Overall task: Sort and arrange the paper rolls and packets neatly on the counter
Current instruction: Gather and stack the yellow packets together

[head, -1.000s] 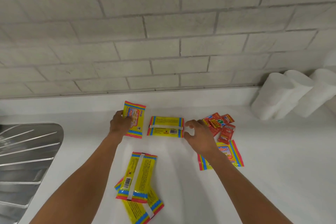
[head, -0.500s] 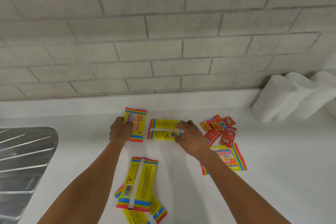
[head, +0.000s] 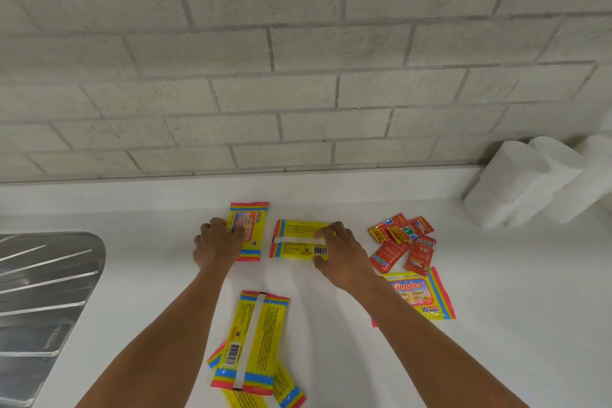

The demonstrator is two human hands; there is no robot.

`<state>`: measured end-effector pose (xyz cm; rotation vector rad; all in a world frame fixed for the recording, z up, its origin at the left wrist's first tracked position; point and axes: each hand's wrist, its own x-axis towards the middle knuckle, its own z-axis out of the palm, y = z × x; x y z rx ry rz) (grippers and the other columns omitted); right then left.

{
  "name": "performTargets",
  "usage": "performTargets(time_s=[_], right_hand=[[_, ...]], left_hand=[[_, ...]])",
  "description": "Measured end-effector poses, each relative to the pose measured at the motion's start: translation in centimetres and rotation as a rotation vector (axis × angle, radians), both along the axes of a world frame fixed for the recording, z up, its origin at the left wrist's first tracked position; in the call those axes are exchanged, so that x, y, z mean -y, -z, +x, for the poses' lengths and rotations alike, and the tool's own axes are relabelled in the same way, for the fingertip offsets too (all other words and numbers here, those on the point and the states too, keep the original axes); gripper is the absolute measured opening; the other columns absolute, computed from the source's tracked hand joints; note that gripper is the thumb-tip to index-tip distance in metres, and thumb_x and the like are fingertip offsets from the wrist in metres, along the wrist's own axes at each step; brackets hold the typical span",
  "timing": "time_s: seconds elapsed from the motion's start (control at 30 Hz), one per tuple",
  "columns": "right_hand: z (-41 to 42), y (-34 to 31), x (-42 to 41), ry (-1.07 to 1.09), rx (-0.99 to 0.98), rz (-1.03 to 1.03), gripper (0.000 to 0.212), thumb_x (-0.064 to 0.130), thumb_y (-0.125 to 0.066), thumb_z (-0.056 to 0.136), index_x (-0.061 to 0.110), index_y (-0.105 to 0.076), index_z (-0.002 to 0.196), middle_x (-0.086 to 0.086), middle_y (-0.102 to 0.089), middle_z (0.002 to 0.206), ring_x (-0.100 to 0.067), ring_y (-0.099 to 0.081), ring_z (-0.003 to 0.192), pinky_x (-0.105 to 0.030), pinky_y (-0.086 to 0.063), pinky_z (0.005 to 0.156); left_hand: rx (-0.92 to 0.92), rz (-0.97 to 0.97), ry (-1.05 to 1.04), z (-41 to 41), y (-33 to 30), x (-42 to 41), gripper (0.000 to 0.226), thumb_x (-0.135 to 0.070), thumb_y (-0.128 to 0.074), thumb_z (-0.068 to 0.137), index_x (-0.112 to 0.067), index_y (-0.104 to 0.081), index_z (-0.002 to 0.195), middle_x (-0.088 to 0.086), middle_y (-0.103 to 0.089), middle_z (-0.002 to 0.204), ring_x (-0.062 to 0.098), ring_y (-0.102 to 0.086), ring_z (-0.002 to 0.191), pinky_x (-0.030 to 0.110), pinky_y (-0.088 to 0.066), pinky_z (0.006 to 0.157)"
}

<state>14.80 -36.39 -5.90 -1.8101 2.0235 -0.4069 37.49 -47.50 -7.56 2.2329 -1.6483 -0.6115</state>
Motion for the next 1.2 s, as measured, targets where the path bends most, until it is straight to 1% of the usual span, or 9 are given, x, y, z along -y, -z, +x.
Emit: performTargets(time_s=[0.3,0.43,0.63,0.8,0.93,1.0,1.1,1.17,1.2], right_hand=[[-0.3,0.4,3.5,-0.116,-0.087,0.149,0.09,0.044,-0.071,0.083,0.02,-0.021,0.154,-0.006,-0.022,0.16,-0.027,-0.018,0.148,-0.052,-0.023,0.117],[-0.8,1.1,3.4,-0.143,-0.181,0.183,0.089,0.051,-0.072,0.08,0.023,-0.029,0.152,-0.004,-0.032,0.156,-0.027,-0.027,0.144,-0.051,-0.028,0.112],[-0.2,1.2,2.8,-0.081,-0.311,0.153,0.079,0.061,-0.066,0.077,0.025,-0.038,0.141,-0.009,-0.046,0.132,-0.031,-0.041,0.122,-0.045,-0.036,0.095],[-0.2,0.9,1.4,0.014,-0.24,0.118,0.079,0.054,-0.067,0.073,0.023,-0.038,0.14,-0.008,-0.047,0.128,-0.031,-0.043,0.118,-0.043,-0.036,0.091],[0.0,0.5,0.1,0.136,0.034,0.075,0.07,0.053,-0.068,0.073,0.027,-0.045,0.134,-0.004,-0.053,0.121,-0.029,-0.049,0.115,-0.041,-0.043,0.091],[0.2,-0.3,-0.6,0.218,0.365,0.064,0.055,0.049,-0.071,0.075,0.029,-0.054,0.124,0.001,-0.059,0.114,-0.023,-0.062,0.103,-0.036,-0.052,0.085],[0.9,-2.5,-1.5,0.291,0.842,0.132,0.03,0.042,-0.072,0.083,0.029,-0.064,0.108,0.005,-0.067,0.103,-0.013,-0.067,0.083,-0.033,-0.057,0.08],[1.3,-3.3,-2.0,0.267,1.045,0.226,0.022,0.038,-0.066,0.089,0.026,-0.067,0.107,0.0,-0.068,0.1,-0.016,-0.066,0.087,-0.035,-0.056,0.083],[1.5,-3.5,-2.2,0.246,1.14,0.262,0.024,0.037,-0.063,0.091,0.023,-0.068,0.109,-0.006,-0.07,0.104,-0.021,-0.067,0.092,-0.039,-0.056,0.087]], left_hand=[[-0.09,-0.078,0.036,0.4,-0.5,-1.3,0.049,-0.05,-0.055,0.093,-0.021,-0.05,0.133,0.006,-0.054,0.128,0.031,-0.051,0.118,0.046,-0.047,0.089],[-0.128,-0.122,0.067,0.6,-1.0,-2.3,0.044,-0.043,-0.058,0.091,-0.024,-0.051,0.13,0.004,-0.056,0.124,0.029,-0.051,0.116,0.044,-0.047,0.089],[-0.158,-0.15,0.076,0.9,-1.4,-3.9,0.04,-0.036,-0.058,0.092,-0.025,-0.051,0.13,0.001,-0.059,0.122,0.028,-0.052,0.115,0.039,-0.045,0.087],[-0.179,-0.174,0.085,0.5,-1.5,-5.7,0.036,-0.034,-0.057,0.094,-0.025,-0.052,0.128,0.003,-0.06,0.119,0.029,-0.053,0.111,0.034,-0.041,0.08],[-0.24,-0.203,0.121,-0.1,-1.8,-7.3,0.031,-0.031,-0.06,0.091,-0.025,-0.056,0.121,0.002,-0.061,0.114,0.029,-0.058,0.105,0.038,-0.048,0.084],[-0.303,-0.209,0.14,-0.6,-2.0,-7.9,0.026,-0.03,-0.063,0.09,-0.025,-0.058,0.115,0.0,-0.063,0.111,0.027,-0.063,0.098,0.039,-0.05,0.086],[-0.453,-0.192,0.175,-2.0,-3.1,-9.3,0.023,-0.028,-0.062,0.094,-0.023,-0.061,0.116,-0.002,-0.066,0.108,0.012,-0.064,0.084,0.025,-0.049,0.077],[-0.589,-0.16,0.181,-2.9,-3.8,-10.3,0.024,-0.027,-0.061,0.096,-0.023,-0.061,0.119,-0.003,-0.066,0.106,0.008,-0.063,0.086,0.018,-0.046,0.074],[-0.653,-0.15,0.181,-3.2,-3.9,-10.6,0.025,-0.03,-0.061,0.096,-0.025,-0.06,0.121,-0.003,-0.066,0.105,0.012,-0.064,0.091,0.022,-0.048,0.079]])
